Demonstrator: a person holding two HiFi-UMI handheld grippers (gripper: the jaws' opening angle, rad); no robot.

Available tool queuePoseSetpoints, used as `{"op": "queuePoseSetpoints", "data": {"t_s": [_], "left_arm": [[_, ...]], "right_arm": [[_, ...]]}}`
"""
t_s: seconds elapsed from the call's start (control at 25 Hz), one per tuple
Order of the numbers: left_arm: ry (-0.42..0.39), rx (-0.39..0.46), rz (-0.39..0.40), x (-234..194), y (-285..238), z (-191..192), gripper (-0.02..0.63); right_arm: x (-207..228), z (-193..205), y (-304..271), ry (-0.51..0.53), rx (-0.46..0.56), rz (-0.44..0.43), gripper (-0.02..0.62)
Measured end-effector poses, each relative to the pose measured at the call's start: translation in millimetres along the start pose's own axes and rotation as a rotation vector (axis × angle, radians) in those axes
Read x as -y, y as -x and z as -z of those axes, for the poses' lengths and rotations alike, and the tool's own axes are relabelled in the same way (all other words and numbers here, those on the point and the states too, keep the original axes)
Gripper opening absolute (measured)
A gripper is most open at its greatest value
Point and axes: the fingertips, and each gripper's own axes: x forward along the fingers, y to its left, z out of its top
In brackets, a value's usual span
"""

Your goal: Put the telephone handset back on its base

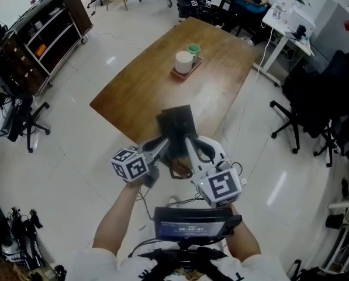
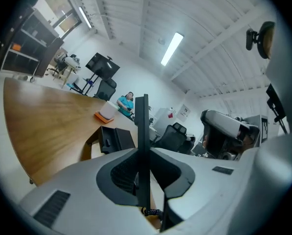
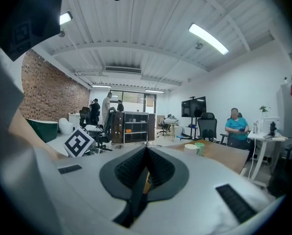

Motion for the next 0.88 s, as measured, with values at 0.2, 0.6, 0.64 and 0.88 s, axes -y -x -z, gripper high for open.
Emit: {"op": "queuePoseSetpoints", "data": {"t_s": [0.2, 0.6, 0.64, 0.88], "left_arm": [[0.046, -0.052, 0.015, -20.1, -9.5, 17.5, 0.061], [0.261, -0.075, 0.064, -52.6, -24.1, 29.8, 0.061], [0.275, -0.082, 0.069, -55.1, -25.8, 29.8, 0.061], [0.321, -0.145, 0.092, -62.5, -41.4, 32.8, 0.063]], "right_arm": [[2.5, 6.7, -0.9, 0.001, -0.021, 0.007, 0.000], [9.4, 22.8, 0.7, -0.019, -0.038, 0.034, 0.000], [10.1, 24.0, 0.8, -0.022, -0.042, 0.035, 0.000], [16.8, 30.5, -4.3, -0.065, -0.057, 0.042, 0.000]]}}
